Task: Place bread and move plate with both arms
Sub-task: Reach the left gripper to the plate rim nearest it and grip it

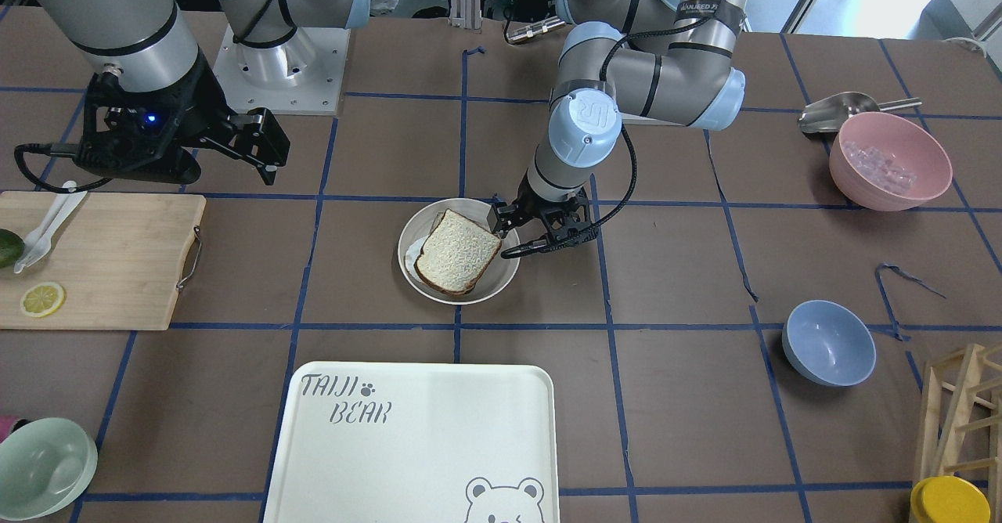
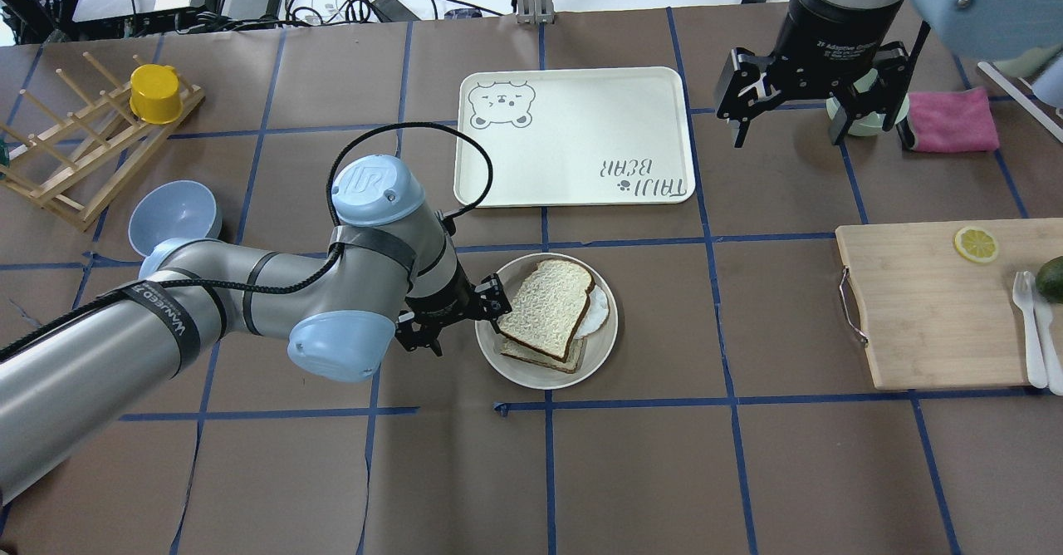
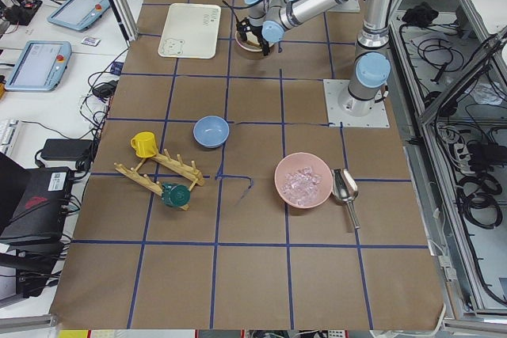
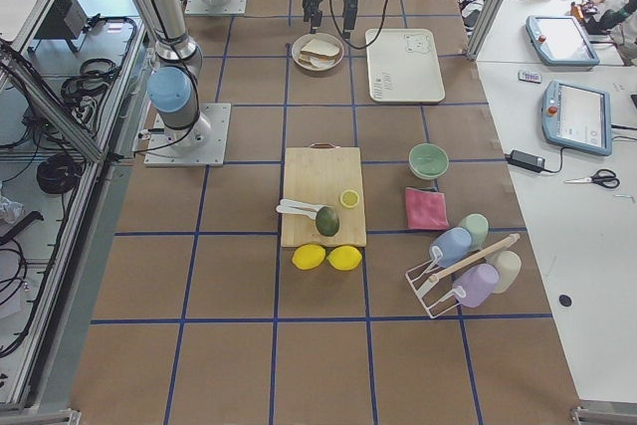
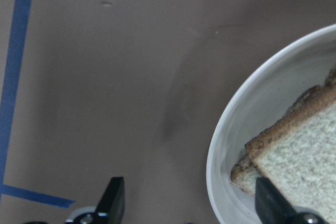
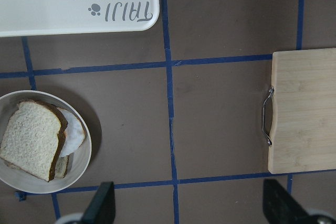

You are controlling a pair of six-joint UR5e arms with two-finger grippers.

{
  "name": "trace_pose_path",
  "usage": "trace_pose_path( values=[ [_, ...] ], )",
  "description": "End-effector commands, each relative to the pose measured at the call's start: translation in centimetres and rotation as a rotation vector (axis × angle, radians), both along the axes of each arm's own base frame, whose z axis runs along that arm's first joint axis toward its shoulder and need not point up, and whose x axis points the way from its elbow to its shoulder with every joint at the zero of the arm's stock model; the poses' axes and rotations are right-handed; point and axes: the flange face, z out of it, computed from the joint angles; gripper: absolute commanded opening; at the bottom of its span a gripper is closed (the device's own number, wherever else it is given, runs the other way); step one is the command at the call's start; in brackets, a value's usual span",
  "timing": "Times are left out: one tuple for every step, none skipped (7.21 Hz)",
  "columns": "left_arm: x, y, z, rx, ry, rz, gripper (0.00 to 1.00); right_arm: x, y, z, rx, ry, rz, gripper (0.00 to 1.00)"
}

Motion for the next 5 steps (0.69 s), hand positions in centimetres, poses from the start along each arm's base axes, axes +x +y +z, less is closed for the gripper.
trace_pose_path(
  values=[
    [-0.21,-0.49,-1.52,0.002,0.002,0.004,0.60,0.00,0.00,0.00,0.000,0.000,0.000,1.00],
    [-0.19,-0.50,-1.52,0.002,0.001,0.006,0.43,-0.02,-0.08,-0.23,0.004,0.002,-0.008,1.00],
    [-0.27,-0.45,-1.30,-0.002,0.003,0.004,0.32,-0.03,-0.08,-0.23,0.004,0.004,-0.007,1.00],
    [-0.26,-0.45,-1.30,-0.002,0.001,0.007,0.26,-0.02,-0.10,-0.04,-0.004,0.002,-0.009,1.00],
    [-0.27,-0.44,-1.46,0.002,0.002,0.007,0.21,-0.09,-0.11,-0.02,-0.005,0.010,-0.009,1.00]
  ],
)
